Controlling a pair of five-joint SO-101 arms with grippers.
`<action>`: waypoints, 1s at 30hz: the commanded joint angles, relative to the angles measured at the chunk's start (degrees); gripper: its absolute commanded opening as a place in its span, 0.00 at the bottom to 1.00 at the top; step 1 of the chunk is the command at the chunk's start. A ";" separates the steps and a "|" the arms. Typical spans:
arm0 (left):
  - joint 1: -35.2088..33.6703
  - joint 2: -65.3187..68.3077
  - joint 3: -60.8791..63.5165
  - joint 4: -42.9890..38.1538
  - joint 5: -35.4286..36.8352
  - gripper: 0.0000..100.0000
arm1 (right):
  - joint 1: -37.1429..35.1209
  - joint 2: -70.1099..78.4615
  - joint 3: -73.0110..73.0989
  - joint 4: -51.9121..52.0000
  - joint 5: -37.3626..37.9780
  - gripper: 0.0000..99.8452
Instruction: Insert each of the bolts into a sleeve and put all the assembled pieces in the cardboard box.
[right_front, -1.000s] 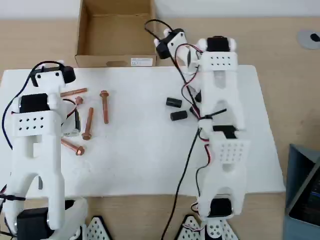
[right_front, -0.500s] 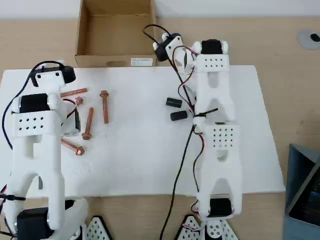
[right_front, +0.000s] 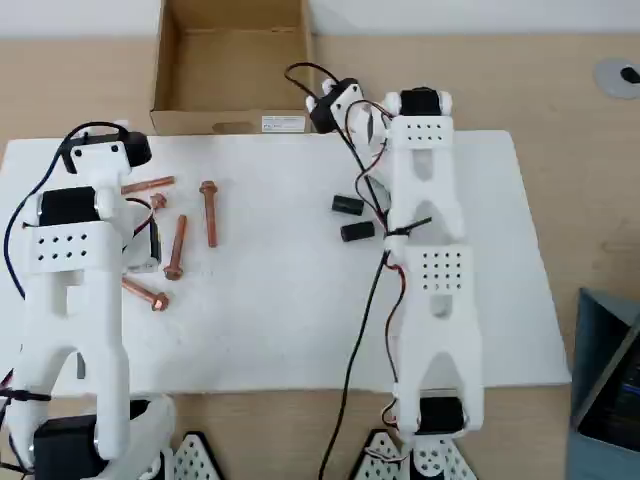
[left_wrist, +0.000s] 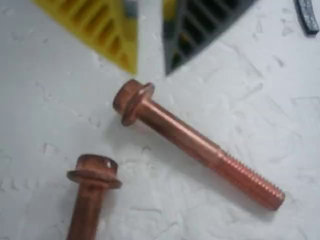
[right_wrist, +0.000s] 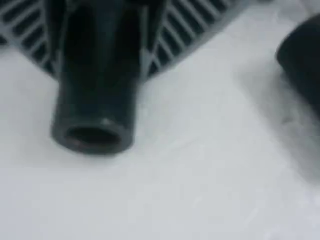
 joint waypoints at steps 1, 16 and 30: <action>-0.35 -0.13 -2.73 -0.26 -0.18 0.04 | -0.84 -0.04 -1.10 0.79 0.44 0.01; 0.00 -0.66 -3.25 3.43 -0.09 0.04 | -2.59 -13.76 -8.22 8.44 -4.84 0.01; 0.00 -0.66 -3.78 4.04 0.18 0.04 | -0.04 -46.11 20.62 8.44 -11.60 0.01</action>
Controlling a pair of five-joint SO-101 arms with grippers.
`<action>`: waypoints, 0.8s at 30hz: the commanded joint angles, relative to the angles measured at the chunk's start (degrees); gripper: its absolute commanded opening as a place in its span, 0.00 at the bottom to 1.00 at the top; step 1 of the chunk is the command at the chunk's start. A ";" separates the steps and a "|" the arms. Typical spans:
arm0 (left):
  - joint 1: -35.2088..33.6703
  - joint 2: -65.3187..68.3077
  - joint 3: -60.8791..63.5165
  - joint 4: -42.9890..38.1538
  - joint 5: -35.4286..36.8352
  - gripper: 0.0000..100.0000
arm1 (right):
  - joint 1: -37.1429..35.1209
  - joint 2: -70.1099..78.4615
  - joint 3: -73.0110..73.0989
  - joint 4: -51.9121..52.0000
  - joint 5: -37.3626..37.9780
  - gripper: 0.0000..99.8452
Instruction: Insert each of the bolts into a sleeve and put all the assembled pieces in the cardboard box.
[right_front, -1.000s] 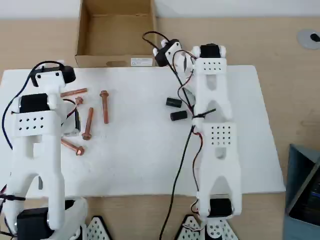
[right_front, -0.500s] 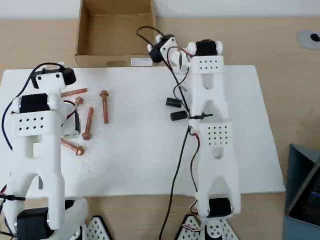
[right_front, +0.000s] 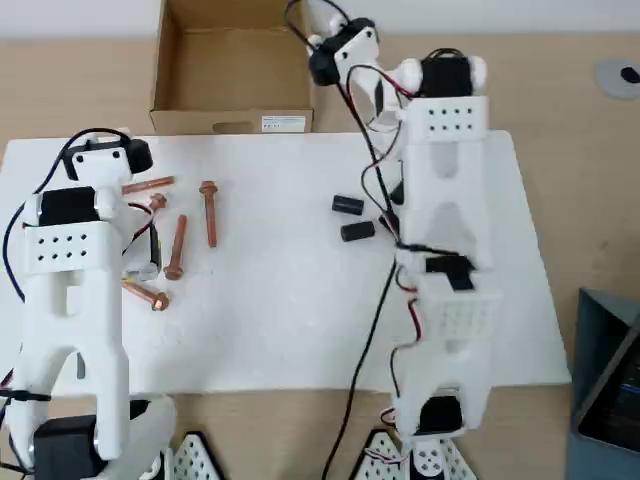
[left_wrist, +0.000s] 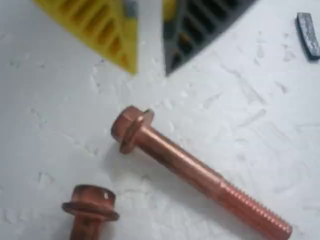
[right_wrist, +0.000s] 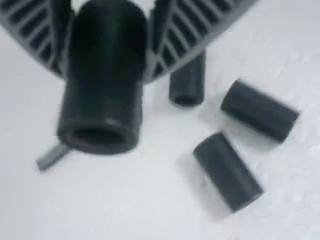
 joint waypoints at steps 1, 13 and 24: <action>0.09 -0.57 -5.01 2.02 0.18 0.04 | 1.89 -13.67 7.52 1.41 -1.93 0.01; 8.88 6.55 -22.51 11.08 5.19 0.04 | 10.15 -46.90 42.95 0.97 -2.73 0.01; 13.80 23.87 -38.42 10.99 11.87 0.05 | 19.47 -72.48 71.87 -1.93 -2.20 0.01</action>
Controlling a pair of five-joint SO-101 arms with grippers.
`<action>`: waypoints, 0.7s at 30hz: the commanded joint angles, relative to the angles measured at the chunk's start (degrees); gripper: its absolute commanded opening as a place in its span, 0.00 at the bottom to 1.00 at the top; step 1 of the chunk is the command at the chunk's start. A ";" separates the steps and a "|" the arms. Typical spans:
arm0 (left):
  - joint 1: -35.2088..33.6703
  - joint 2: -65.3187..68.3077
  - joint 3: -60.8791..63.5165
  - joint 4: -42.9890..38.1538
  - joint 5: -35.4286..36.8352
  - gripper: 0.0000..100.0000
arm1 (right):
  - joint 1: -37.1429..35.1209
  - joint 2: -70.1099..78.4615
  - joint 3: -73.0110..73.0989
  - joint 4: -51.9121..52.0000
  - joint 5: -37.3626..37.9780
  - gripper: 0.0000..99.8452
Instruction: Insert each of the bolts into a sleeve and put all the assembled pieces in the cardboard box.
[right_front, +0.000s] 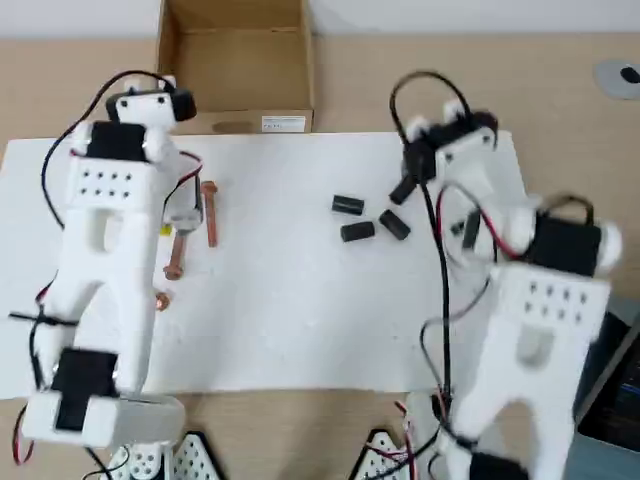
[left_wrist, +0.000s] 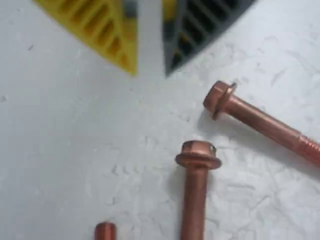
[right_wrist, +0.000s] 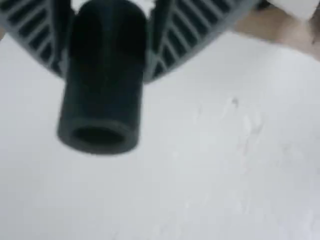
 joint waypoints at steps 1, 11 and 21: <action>1.41 4.62 -8.26 0.44 0.88 0.05 | 2.07 -7.87 6.20 -1.05 0.00 0.01; 1.32 24.04 -22.07 -1.41 0.53 0.04 | 2.15 -14.46 13.23 -1.85 -0.35 0.01; 1.23 34.86 -27.16 -9.93 -1.58 0.05 | 2.15 -14.46 13.32 -2.29 -0.44 0.01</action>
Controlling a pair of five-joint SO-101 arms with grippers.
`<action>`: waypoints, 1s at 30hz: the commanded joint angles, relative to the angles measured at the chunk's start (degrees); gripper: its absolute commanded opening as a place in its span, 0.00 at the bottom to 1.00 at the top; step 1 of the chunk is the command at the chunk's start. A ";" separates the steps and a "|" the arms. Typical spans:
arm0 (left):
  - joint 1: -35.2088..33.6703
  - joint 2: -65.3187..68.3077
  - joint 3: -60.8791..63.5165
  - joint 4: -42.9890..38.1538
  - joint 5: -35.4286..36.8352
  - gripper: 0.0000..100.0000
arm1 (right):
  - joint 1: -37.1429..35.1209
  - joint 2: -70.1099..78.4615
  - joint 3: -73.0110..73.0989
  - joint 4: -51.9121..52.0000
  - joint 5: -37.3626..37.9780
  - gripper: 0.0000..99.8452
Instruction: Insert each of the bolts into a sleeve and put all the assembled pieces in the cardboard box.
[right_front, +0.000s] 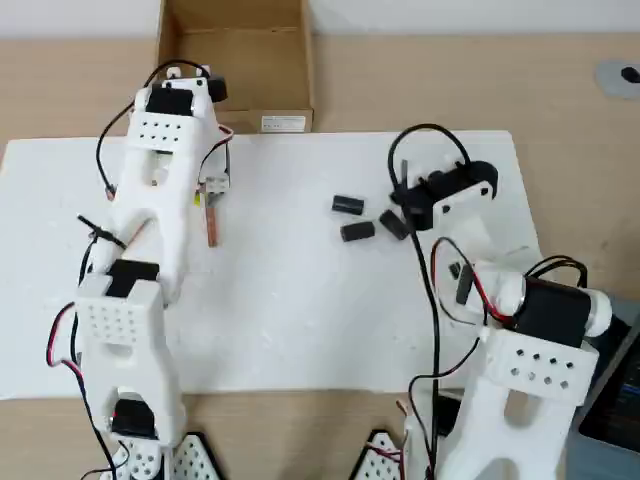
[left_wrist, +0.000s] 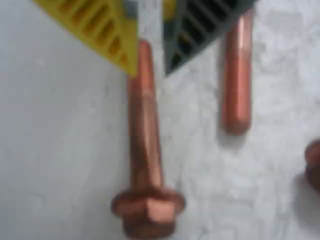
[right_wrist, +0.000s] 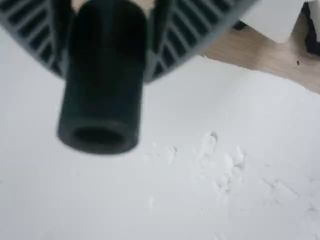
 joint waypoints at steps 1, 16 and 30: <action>0.18 0.75 -2.99 -1.93 -1.14 0.05 | 0.92 -1.10 -0.04 -1.76 -0.44 0.01; -2.64 7.78 -2.90 -7.91 -2.73 0.10 | 0.92 -1.01 -0.04 -1.67 -0.44 0.01; -3.25 13.05 -3.60 -8.70 -2.46 0.00 | 0.84 -1.27 -0.13 -1.41 -0.44 0.01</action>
